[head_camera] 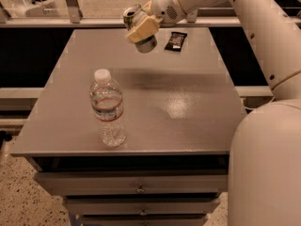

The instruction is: Knock 7up can over

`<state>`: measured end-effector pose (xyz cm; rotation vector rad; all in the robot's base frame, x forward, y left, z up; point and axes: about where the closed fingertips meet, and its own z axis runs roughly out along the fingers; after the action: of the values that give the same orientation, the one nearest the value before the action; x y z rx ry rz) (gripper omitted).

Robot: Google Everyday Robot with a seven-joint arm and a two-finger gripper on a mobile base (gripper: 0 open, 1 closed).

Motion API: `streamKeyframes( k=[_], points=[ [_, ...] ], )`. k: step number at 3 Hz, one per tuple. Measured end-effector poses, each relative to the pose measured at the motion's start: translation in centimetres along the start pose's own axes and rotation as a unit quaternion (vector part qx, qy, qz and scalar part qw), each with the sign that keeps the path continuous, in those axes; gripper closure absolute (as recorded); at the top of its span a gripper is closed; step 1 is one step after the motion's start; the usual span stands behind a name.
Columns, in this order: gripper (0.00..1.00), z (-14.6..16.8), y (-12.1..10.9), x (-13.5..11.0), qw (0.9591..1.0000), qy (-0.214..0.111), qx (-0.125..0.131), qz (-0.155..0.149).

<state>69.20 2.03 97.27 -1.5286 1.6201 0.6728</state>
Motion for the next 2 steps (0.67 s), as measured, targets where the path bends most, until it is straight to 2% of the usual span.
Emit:
streamKeyframes(
  k=[1,2],
  points=[
    [1.0,0.7,3.0,1.9,0.9934,0.085,-0.062,-0.044],
    [1.0,2.1,4.4,4.9,0.9775,0.17,-0.107,-0.066]
  ],
)
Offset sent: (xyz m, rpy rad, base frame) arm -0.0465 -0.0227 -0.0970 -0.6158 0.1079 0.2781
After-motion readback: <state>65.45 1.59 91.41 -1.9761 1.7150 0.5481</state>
